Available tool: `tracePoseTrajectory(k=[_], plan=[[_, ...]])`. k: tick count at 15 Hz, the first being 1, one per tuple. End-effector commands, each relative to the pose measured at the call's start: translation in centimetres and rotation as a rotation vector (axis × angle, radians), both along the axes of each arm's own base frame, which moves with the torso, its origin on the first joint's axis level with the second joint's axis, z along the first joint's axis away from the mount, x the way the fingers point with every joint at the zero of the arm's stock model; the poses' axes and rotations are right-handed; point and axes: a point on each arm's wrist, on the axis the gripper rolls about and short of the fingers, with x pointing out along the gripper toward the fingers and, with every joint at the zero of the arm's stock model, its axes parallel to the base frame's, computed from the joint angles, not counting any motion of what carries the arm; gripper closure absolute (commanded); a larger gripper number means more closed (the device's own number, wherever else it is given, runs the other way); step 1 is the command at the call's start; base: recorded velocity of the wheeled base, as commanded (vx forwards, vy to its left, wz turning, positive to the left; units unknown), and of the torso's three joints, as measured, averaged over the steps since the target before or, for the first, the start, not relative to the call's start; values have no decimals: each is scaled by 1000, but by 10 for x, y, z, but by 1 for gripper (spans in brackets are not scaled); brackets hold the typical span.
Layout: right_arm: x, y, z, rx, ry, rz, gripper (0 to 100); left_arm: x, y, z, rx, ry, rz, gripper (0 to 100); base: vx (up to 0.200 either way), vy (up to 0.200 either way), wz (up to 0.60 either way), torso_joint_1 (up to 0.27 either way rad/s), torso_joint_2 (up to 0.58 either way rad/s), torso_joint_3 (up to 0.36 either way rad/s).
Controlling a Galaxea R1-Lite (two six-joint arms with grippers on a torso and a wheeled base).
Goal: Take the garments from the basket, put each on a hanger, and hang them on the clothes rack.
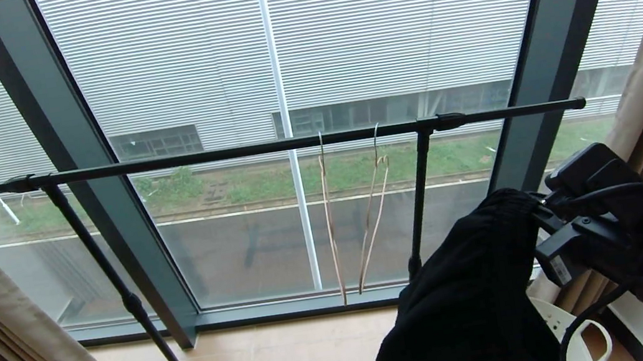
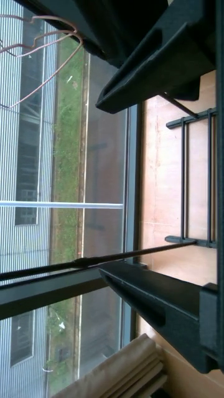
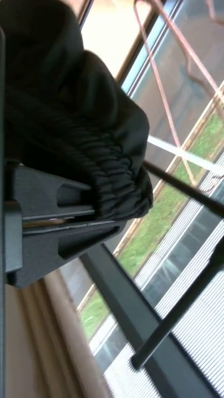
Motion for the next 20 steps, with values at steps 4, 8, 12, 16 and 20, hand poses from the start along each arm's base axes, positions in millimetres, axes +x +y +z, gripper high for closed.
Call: tracePoseTrajectory(k=[4,8,12,16,20], plan=[[1,1,-1,-1,2,2,100,0,0,0,0,-1,-1,0,-200,0,0,-7,5,0],[1,1,-1,-1,2,2,100,0,0,0,-2,-1,0,0,-50,150,0,-1,1,2],[0,1,-1,-3,4,2,100,0,0,0,0,-1,1,0,0,150,0,3,7,3],[2,2,-6,-16,21,2,100,0,0,0,3,-3,1,0,0,0,0,0,0,0],[1,9,-9,-25,33,32,100,0,0,0,7,-1,4,0,0,0,0,0,0,0]])
